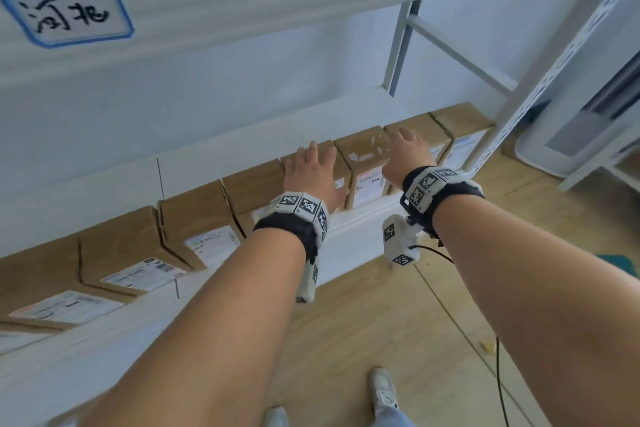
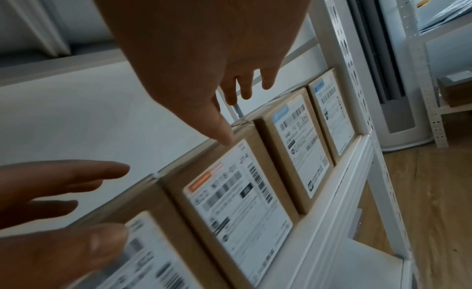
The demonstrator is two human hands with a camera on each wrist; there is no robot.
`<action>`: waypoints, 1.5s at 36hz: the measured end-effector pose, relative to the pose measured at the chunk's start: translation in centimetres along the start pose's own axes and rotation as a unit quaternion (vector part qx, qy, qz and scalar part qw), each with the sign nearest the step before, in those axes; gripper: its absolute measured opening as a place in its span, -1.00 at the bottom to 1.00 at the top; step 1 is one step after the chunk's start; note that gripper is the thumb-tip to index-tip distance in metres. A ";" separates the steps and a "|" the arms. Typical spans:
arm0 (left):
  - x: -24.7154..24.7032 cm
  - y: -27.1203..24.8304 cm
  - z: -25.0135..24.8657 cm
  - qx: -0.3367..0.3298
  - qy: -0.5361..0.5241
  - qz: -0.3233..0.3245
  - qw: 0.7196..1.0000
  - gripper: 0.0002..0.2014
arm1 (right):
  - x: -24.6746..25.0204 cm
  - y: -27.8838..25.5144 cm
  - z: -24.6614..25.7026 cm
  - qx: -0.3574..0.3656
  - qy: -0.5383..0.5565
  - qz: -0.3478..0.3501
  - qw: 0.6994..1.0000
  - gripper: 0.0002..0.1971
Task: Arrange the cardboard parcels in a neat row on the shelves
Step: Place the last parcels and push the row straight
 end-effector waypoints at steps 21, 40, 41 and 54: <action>-0.7 4.5 -6.5 0.073 -0.072 -0.009 0.995 -0.34 | 1.5 4.6 -8.9 0.113 -0.095 0.005 0.989 -0.35; 0.7 5.9 -10.7 0.072 -0.032 -0.019 0.997 -0.18 | 4.2 5.3 -11.7 0.096 -0.078 -0.052 0.991 -0.15; 0.9 6.2 -11.4 0.063 -0.033 -0.020 0.997 -0.18 | 4.6 5.5 -12.3 0.079 -0.075 -0.047 0.993 -0.15; 0.3 8.6 -15.5 0.024 -0.040 -0.006 0.999 -0.47 | 5.1 7.6 -16.3 0.030 -0.039 0.020 0.999 -0.33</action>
Point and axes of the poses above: each hand's wrist, its own y-axis towards the middle knuckle, its own x-axis out of the back of the hand, z = x × y, the point moved 1 cm from there along y, towards the middle knuckle, and after that the axes turned 15 degrees about z, right-handed, at the moved point
